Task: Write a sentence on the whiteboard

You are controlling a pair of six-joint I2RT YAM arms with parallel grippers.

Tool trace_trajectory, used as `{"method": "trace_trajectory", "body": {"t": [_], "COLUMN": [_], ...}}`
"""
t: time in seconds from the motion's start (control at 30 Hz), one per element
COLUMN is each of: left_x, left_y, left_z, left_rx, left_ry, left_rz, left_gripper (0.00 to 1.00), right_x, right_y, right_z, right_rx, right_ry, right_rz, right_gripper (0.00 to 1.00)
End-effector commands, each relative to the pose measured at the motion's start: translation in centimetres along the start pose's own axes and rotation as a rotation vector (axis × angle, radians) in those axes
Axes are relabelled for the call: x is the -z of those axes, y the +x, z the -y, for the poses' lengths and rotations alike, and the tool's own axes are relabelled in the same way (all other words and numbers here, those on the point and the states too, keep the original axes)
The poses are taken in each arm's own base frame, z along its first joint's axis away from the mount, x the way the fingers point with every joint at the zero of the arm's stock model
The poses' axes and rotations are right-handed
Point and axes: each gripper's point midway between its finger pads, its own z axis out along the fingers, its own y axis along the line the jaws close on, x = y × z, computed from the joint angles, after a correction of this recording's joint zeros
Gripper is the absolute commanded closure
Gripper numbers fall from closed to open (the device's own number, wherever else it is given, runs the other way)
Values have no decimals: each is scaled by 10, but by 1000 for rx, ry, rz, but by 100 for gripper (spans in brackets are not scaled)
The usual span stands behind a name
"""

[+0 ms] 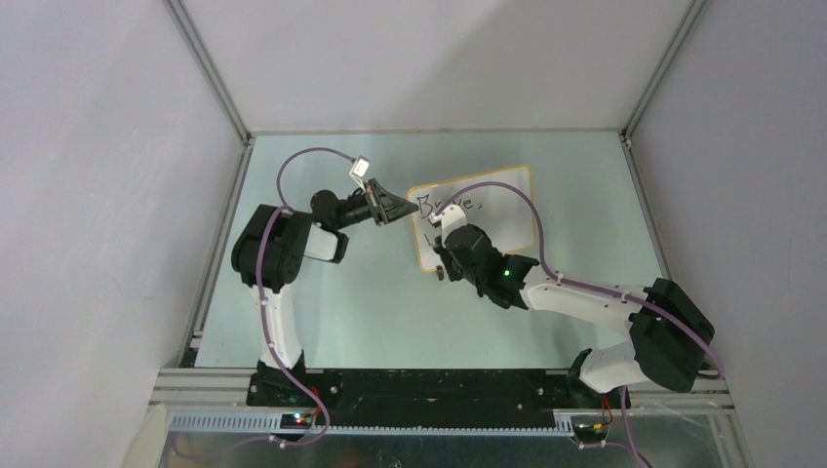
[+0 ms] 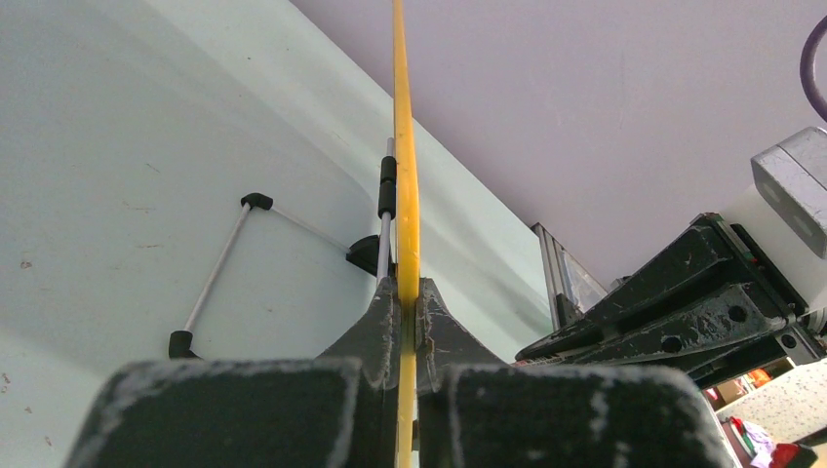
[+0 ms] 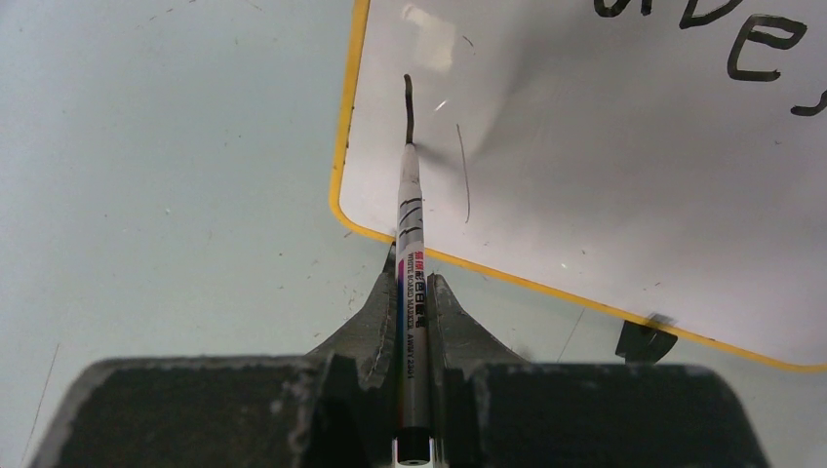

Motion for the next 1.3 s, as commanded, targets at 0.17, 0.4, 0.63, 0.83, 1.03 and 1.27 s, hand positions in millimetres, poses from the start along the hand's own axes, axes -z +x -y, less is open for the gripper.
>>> {"method": "trace_trajectory", "body": {"t": [0.17,0.4,0.63,0.83,1.03,1.27], "left_x": [-6,-7,-6,-6,-7,-7], "left_y": [-4,-4,-4,-4,-4,-4], "left_z": [16,17,17,17,17,16], "left_rx": [-60,-63,-62,-62,-64,-63], "left_ry": [66,69,68,68,69,69], "left_rz": [-7,-8,-7,-8,-8,-9], "left_gripper": [100,100,100,100,100,100], "right_x": [13,17,14,12,8,5], "right_y": [-34,-46,-47,-49,-49,-47], "right_z": [0,1,2,4,5,5], "right_rx": [-33,-39,-34,-39,-36,-33], "right_ry": [-2,3,9,20,32,39], "right_rz": [89,134,138,148,142,133], "right_gripper": [100,100,100,100,100,100]}}
